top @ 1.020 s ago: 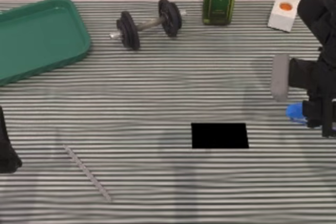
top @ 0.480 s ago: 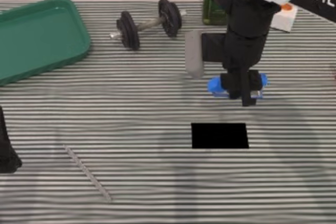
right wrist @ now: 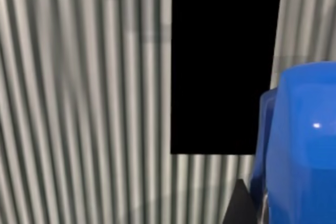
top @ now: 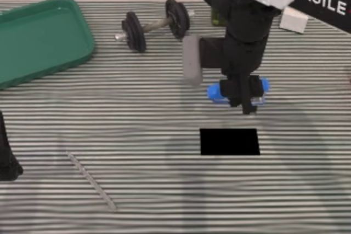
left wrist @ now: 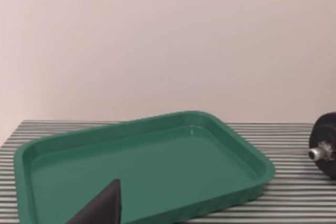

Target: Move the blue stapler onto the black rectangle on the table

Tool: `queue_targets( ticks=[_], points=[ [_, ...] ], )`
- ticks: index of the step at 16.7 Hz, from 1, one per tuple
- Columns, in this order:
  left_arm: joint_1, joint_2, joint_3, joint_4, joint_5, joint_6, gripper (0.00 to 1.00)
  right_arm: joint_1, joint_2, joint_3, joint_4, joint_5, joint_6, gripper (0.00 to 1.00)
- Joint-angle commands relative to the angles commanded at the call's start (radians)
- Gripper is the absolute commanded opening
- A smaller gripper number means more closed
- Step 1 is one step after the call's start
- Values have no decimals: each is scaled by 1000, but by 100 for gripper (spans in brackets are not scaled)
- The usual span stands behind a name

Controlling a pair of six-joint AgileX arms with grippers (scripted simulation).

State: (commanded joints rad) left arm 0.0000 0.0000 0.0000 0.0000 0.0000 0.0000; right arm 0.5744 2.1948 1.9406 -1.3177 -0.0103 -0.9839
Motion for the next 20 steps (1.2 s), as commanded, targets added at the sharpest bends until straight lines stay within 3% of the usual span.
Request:
queue_targets(
  ticks=[8,13,20],
  points=[
    [0,0,0,0,0,0,100,4,63,-248,312,0,2,0],
    [0,0,0,0,0,0,100,4,70,-275,341,1,1,0],
    [0,0,0,0,0,0,100,4,70,-275,341,1,1,53]
  ],
)
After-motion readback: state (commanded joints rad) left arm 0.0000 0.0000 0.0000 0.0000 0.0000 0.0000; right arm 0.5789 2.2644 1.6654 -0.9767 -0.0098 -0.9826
